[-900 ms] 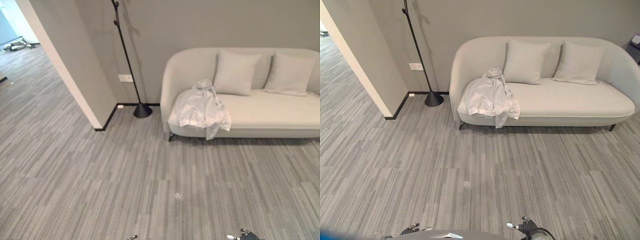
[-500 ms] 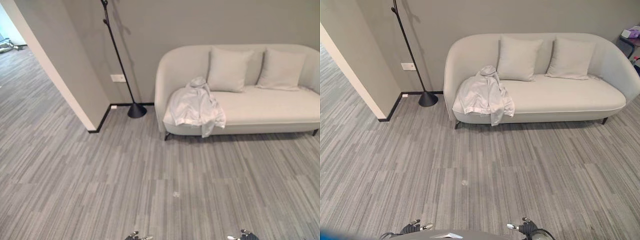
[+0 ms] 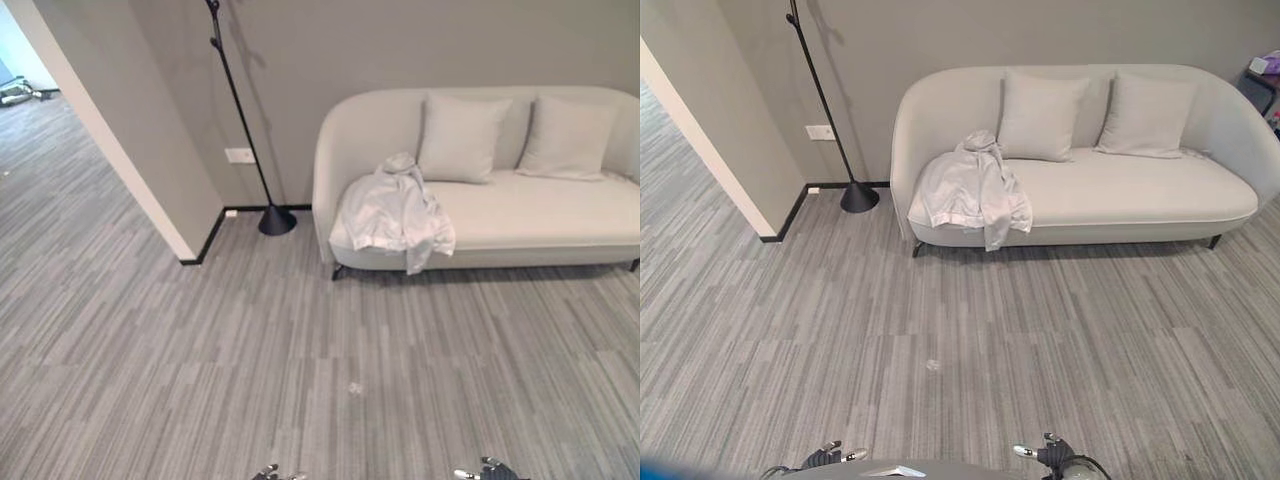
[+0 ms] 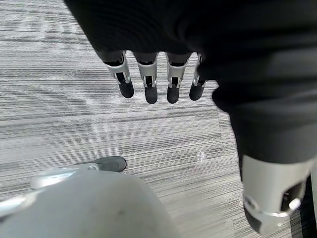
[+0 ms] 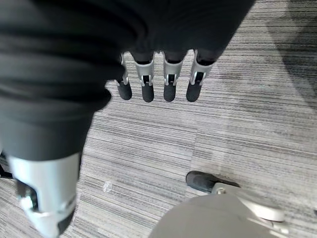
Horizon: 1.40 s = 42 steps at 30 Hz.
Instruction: Hang the clothes on the sofa on the clothes rack.
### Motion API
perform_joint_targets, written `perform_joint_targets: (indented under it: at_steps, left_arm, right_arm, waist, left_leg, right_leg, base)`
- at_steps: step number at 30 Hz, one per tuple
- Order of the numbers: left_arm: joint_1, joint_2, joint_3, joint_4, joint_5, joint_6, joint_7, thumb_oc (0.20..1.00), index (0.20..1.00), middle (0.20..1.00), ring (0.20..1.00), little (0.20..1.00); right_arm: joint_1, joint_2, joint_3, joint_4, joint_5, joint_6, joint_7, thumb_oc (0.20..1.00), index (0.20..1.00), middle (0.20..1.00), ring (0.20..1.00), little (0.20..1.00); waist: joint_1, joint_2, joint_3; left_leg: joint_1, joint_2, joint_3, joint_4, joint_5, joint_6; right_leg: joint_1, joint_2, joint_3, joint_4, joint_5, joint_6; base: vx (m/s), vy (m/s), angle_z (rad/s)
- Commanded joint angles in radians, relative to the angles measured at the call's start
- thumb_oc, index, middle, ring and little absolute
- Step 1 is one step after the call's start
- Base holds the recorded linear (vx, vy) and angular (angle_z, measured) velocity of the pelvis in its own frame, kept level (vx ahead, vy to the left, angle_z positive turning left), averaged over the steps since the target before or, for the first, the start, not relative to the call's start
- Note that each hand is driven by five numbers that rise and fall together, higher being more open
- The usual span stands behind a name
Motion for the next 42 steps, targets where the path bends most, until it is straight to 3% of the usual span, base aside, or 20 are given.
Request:
perform_joint_targets:
  at_steps: [1,8,12,14,16,21,23,24,27,28,30,32,33,34,35,36,37,38,39,42]
  left_arm:
    - [-0.062,0.019,0.000,0.052,0.019,-0.024,-0.003,1.000,1.000,1.000,1.000,1.000]
    - [-0.066,0.018,0.001,0.044,0.016,-0.026,0.000,1.000,1.000,1.000,1.000,1.000]
    - [-0.077,0.021,0.002,0.040,0.005,-0.023,0.000,1.000,1.000,1.000,1.000,1.000]
    - [-0.083,0.027,0.001,0.039,0.003,-0.023,-0.002,1.000,1.000,1.000,1.000,1.000]
    - [-0.091,0.029,-0.005,0.044,0.013,-0.023,-0.002,1.000,1.000,1.000,1.000,1.000]
    - [-0.110,0.031,-0.015,0.029,-0.008,-0.030,0.002,1.000,1.000,1.000,1.000,1.000]
    - [-0.117,0.027,-0.020,0.019,-0.018,-0.032,0.003,1.000,1.000,1.000,1.000,1.000]
    - [-0.114,0.025,-0.020,0.019,-0.013,-0.033,0.001,1.000,1.000,1.000,1.000,1.000]
    - [-0.103,0.016,-0.022,0.023,0.006,-0.034,0.000,1.000,1.000,1.000,1.000,1.000]
    - [-0.089,0.006,-0.022,0.025,-0.006,-0.034,0.002,1.000,1.000,1.000,1.000,1.000]
    - [-0.089,0.007,-0.022,0.024,-0.012,-0.035,0.003,1.000,1.000,1.000,1.000,1.000]
    - [-0.095,0.011,-0.026,0.026,-0.022,-0.037,0.012,1.000,1.000,1.000,1.000,1.000]
    - [-0.095,0.011,-0.026,0.026,-0.022,-0.037,0.012,1.000,1.000,1.000,1.000,1.000]
    - [-0.097,0.018,-0.021,0.013,-0.036,-0.036,0.015,1.000,1.000,1.000,1.000,1.000]
    - [-0.100,0.023,-0.019,0.005,-0.041,-0.036,0.018,1.000,1.000,1.000,1.000,1.000]
    - [-0.100,0.023,-0.019,0.005,-0.041,-0.036,0.018,1.000,1.000,1.000,1.000,1.000]
    - [-0.103,0.033,-0.012,-0.015,-0.052,-0.036,0.018,1.000,1.000,1.000,1.000,1.000]
    - [-0.103,0.038,-0.009,-0.018,-0.056,-0.036,0.022,1.000,1.000,1.000,1.000,1.000]
    - [-0.103,0.042,-0.007,-0.024,-0.060,-0.037,0.021,1.000,1.000,1.000,1.000,1.000]
    - [-0.101,0.037,-0.004,-0.028,-0.069,-0.040,0.018,1.000,1.000,1.000,1.000,1.000]
  right_arm:
    - [-0.031,0.001,0.016,0.023,0.024,-0.013,0.005,1.000,1.000,1.000,1.000,1.000]
    - [-0.045,0.000,0.014,0.017,0.024,-0.010,0.002,1.000,1.000,1.000,1.000,1.000]
    - [-0.065,-0.006,-0.005,0.010,0.040,-0.007,0.000,1.000,1.000,1.000,1.000,1.000]
    - [-0.068,-0.005,-0.007,0.012,0.046,-0.007,-0.001,1.000,1.000,1.000,1.000,1.000]
    - [-0.064,-0.002,-0.014,0.018,0.058,-0.007,-0.006,1.000,1.000,1.000,1.000,1.000]
    - [-0.075,-0.013,-0.015,0.019,0.079,-0.010,-0.013,1.000,1.000,1.000,1.000,1.000]
    - [-0.081,-0.017,-0.018,0.016,0.086,-0.011,-0.025,1.000,1.000,1.000,1.000,1.000]
    - [-0.076,-0.014,-0.016,0.013,0.076,-0.012,-0.028,1.000,1.000,1.000,1.000,1.000]
    - [-0.070,-0.022,-0.015,0.018,0.071,-0.015,-0.029,1.000,1.000,1.000,1.000,1.000]
    - [-0.061,-0.025,-0.015,0.009,0.080,-0.024,-0.027,1.000,1.000,1.000,1.000,1.000]
    - [-0.060,-0.027,-0.017,0.008,0.085,-0.025,-0.027,1.000,1.000,1.000,1.000,1.000]
    - [-0.048,-0.029,-0.020,0.003,0.100,-0.034,-0.023,1.000,1.000,1.000,1.000,1.000]
    - [-0.048,-0.030,-0.020,0.002,0.100,-0.034,-0.023,1.000,1.000,1.000,1.000,1.000]
    - [-0.050,-0.034,-0.016,-0.001,0.097,-0.035,-0.021,1.000,1.000,1.000,1.000,1.000]
    - [-0.052,-0.037,-0.011,-0.003,0.094,-0.037,-0.022,1.000,1.000,1.000,1.000,1.000]
    - [-0.052,-0.037,-0.011,-0.003,0.094,-0.037,-0.022,1.000,1.000,1.000,1.000,1.000]
    - [-0.058,-0.040,-0.003,-0.017,0.098,-0.041,-0.024,1.000,1.000,1.000,1.000,1.000]
    - [-0.060,-0.043,0.000,-0.022,0.100,-0.043,-0.028,1.000,1.000,1.000,1.000,1.000]
    - [-0.065,-0.046,0.002,-0.022,0.102,-0.043,-0.028,1.000,1.000,1.000,1.000,1.000]
    - [-0.076,-0.061,0.000,-0.039,0.111,-0.046,-0.028,1.000,1.000,1.000,1.000,1.000]
  waist:
    - [0.024,-0.048,-0.017]
    - [0.038,-0.053,-0.004]
    - [0.033,-0.043,0.051]
    - [0.024,-0.048,0.072]
    - [0.024,-0.046,0.080]
    - [0.007,-0.041,0.090]
    - [-0.022,-0.037,0.101]
    - [-0.033,-0.041,0.095]
    - [-0.035,-0.050,0.065]
    - [-0.048,-0.034,0.040]
    - [-0.054,-0.023,0.036]
    - [-0.061,0.003,0.017]
    - [-0.063,0.005,0.015]
    - [-0.060,0.016,0.015]
    - [-0.056,0.014,0.019]
    - [-0.057,0.013,0.019]
    - [-0.040,-0.002,0.035]
    - [-0.033,-0.015,0.044]
    - [-0.021,-0.029,0.055]
    - [0.010,-0.063,0.063]
  left_leg:
    - [0.001,0.032,-0.079,-0.002,-0.025,-0.052]
    - [-0.019,0.012,-0.086,-0.002,-0.025,-0.031]
    - [-0.020,-0.032,-0.101,0.019,-0.039,0.012]
    - [-0.010,-0.050,-0.108,0.022,-0.041,0.024]
    - [-0.004,-0.055,-0.116,0.028,-0.051,0.024]
    - [0.038,-0.055,-0.155,0.009,-0.086,0.021]
    - [0.107,-0.042,-0.201,-0.001,-0.128,0.015]
    - [0.141,-0.030,-0.211,-0.002,-0.157,0.002]
    - [0.162,-0.003,-0.226,-0.002,-0.192,-0.015]
    - [0.165,0.075,-0.232,-0.002,-0.167,-0.052]
    - [0.165,0.100,-0.238,-0.002,-0.140,-0.069]
    - [0.165,0.163,-0.276,0.007,-0.012,-0.127]
    - [0.165,0.165,-0.277,0.005,-0.011,-0.127]
    - [0.125,0.189,-0.289,0.087,0.084,-0.168]
    - [0.091,0.189,-0.285,0.163,0.128,-0.178]
    - [0.090,0.188,-0.286,0.163,0.128,-0.178]
    - [0.025,0.176,-0.265,0.294,0.195,-0.169]
    - [0.006,0.168,-0.254,0.350,0.217,-0.153]
    - [-0.026,0.167,-0.230,0.370,0.210,-0.129]
    - [-0.113,0.132,-0.179,0.318,0.104,-0.075]
  right_leg:
    - [-0.040,-0.144,0.058,0.010,0.023,0.170]
    - [-0.068,-0.163,0.071,0.010,0.036,0.187]
    - [-0.232,-0.190,0.113,0.279,0.043,0.215]
    - [-0.286,-0.199,0.121,0.382,0.097,0.204]
    - [-0.309,-0.202,0.117,0.411,0.097,0.191]
    - [-0.349,-0.152,0.108,0.231,0.106,0.194]
    - [-0.411,-0.112,0.044,0.052,0.163,0.220]
    - [-0.452,-0.102,-0.044,0.010,0.166,0.236]
    - [-0.438,-0.113,-0.099,0.010,0.182,0.219]
    - [-0.419,-0.093,-0.067,0.010,0.213,0.194]
    - [-0.412,-0.088,-0.062,0.011,0.212,0.189]
    - [-0.411,-0.074,-0.059,0.052,0.184,0.166]
    - [-0.413,-0.073,-0.061,0.054,0.182,0.165]
    - [-0.400,-0.064,-0.068,0.085,0.142,0.149]
    - [-0.382,-0.060,-0.068,0.088,0.122,0.140]
    - [-0.383,-0.061,-0.069,0.088,0.122,0.140]
    - [-0.324,-0.052,-0.060,0.078,0.094,0.122]
    - [-0.295,-0.048,-0.049,0.073,0.083,0.111]
    - [-0.264,-0.051,-0.038,0.067,0.073,0.104]
    - [-0.192,-0.066,-0.007,0.047,0.036,0.103]
  base:
    - [0.00,0.049,0.00]
    - [-0.02,0.075,-0.01]
    - [-0.08,0.176,-0.12]
    - [0.02,0.118,-0.07]
    - [0.14,0.069,0.28]
    - [0.23,-0.021,0.19]
    - [0.49,-0.112,0.04]
    - [0.50,-0.151,0.25]
    - [0.49,-0.259,0.65]
    - [0.53,-0.321,1.04]
    - [0.42,-0.261,1.02]
    - [0.41,-0.236,0.37]
    - [0.32,-0.148,0.46]
    - [0.31,-0.150,0.51]
    - [0.30,-0.149,0.37]
    - [0.29,-0.185,0.13]
    - [0.29,-0.198,-0.11]
    - [0.40,-0.271,-0.24]
    - [0.33,-0.202,-0.03]
    - [0.35,-0.103,-0.19]
